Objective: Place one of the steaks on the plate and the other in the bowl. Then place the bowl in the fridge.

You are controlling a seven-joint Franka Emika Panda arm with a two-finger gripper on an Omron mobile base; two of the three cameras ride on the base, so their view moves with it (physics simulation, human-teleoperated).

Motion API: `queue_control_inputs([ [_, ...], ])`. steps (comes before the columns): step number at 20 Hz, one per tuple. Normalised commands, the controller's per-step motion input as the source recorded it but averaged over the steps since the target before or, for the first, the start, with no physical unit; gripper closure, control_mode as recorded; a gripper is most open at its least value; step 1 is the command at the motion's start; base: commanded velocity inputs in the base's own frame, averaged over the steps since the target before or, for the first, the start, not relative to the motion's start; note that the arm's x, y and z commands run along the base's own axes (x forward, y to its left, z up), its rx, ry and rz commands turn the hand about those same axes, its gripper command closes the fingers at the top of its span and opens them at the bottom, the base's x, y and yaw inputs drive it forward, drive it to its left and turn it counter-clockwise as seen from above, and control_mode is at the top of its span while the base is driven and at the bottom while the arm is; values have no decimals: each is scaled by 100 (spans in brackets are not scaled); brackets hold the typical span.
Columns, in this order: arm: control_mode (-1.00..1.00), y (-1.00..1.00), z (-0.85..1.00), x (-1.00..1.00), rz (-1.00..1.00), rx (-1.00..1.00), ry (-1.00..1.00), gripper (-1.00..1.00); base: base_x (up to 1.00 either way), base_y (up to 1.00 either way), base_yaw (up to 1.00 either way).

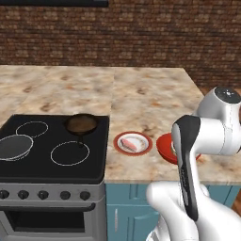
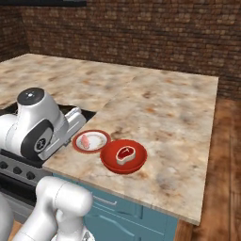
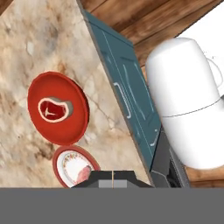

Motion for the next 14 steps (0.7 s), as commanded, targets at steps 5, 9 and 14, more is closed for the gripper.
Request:
queue_control_inputs([
  [5, -100, -3, -20, 4, -1, 0, 5, 100, 0, 0, 0],
  [9, -100, -10, -19, 0, -13, -3, 7, 100, 0, 0, 0],
  [14, -100, -12, -3, 0, -20, 0, 1, 100, 0, 0, 0],
])
